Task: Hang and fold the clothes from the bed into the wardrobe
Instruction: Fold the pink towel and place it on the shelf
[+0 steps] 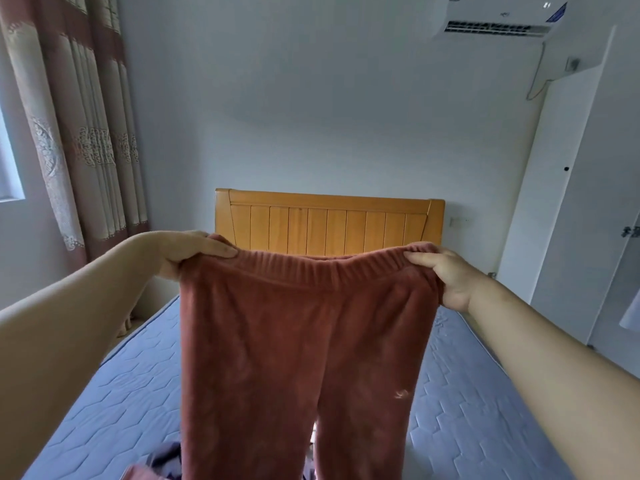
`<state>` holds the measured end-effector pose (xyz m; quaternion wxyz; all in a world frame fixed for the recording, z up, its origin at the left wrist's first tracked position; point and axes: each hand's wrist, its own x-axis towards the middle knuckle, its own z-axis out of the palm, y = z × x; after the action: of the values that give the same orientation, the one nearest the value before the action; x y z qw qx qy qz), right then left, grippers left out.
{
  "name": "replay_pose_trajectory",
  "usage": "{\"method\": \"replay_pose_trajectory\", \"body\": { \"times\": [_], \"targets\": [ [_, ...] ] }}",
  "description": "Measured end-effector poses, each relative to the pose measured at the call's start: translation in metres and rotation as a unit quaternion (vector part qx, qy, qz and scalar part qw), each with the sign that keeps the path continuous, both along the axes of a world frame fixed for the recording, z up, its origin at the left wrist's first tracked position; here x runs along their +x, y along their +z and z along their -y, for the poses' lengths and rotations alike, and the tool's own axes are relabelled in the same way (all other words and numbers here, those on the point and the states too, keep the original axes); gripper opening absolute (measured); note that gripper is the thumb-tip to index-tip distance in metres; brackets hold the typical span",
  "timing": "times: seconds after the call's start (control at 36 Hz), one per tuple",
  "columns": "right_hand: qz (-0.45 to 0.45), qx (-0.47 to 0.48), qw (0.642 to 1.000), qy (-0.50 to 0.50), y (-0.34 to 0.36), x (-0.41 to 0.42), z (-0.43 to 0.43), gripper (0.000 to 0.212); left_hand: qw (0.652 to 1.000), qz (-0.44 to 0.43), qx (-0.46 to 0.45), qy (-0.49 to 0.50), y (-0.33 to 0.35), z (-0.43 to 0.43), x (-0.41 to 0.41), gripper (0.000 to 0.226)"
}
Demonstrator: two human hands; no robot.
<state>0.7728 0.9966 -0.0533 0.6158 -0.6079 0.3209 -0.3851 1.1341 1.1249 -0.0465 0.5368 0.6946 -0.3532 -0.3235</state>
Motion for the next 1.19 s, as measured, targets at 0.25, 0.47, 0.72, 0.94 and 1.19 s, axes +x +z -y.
{"method": "replay_pose_trajectory", "body": {
  "times": [0.25, 0.47, 0.72, 0.94, 1.19],
  "targets": [
    [-0.056, 0.183, 0.979, -0.069, -0.023, 0.007, 0.000, 0.013, 0.993, -0.087, 0.075, 0.001, -0.026, 0.002, -0.023, 0.037],
    [-0.045, 0.172, 0.979, -0.103, -0.029, 0.046, -0.018, 0.010, 0.977, -0.209, 0.025, 0.033, -0.025, 0.024, -0.113, 0.019],
    [0.095, 0.109, 0.989, 0.023, -0.002, 0.070, -0.049, 0.024, 0.979, -0.009, -0.200, 0.029, -0.015, 0.030, -0.178, 0.036],
    [0.173, 0.105, 0.972, 0.123, 0.003, 0.066, -0.044, 0.072, 0.962, 0.054, -0.263, -0.046, -0.014, 0.024, -0.185, 0.076],
    [0.028, -0.176, 0.983, -0.037, 0.016, 0.065, -0.056, 0.016, 0.941, -0.007, -0.336, -0.030, -0.002, 0.019, -0.165, 0.059]
  ]
}}
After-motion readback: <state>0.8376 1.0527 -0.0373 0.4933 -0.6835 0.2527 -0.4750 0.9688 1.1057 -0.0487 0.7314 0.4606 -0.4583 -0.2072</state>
